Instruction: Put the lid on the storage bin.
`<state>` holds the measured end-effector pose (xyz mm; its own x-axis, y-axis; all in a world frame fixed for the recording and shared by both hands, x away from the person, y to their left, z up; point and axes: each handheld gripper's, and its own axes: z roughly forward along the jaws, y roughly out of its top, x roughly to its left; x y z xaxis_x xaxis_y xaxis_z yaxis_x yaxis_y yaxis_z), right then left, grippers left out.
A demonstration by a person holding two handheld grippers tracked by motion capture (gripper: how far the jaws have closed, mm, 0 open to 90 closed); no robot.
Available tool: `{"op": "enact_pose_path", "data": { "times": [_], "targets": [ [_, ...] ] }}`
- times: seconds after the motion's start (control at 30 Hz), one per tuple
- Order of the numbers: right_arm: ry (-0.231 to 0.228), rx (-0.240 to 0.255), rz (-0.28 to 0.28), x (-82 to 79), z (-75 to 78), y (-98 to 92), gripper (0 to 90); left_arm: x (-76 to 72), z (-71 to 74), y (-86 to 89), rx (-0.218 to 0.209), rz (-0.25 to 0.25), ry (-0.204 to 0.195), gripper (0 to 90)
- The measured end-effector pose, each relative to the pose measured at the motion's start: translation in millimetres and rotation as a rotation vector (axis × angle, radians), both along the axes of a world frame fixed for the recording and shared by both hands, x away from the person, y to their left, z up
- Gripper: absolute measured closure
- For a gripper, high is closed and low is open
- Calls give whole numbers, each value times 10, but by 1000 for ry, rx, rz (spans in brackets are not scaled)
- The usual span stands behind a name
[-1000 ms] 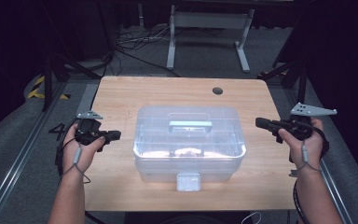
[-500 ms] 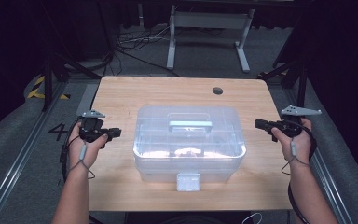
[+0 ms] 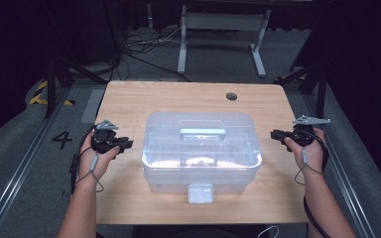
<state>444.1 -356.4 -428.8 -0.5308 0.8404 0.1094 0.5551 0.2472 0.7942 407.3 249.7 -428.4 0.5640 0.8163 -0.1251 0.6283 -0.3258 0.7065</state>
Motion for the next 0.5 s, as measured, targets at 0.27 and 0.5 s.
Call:
{"op": "enact_pose_path", "data": {
  "times": [0.27, 0.5],
  "targets": [
    [1, -42, 2, 42, -159, 6, 739, 27, -150, -6, 17, -15, -38, 631],
    [0, -46, 3, 64, -292, 36, 697, 55, -251, -40, 34, -30, -16, 580]
  ]
}}
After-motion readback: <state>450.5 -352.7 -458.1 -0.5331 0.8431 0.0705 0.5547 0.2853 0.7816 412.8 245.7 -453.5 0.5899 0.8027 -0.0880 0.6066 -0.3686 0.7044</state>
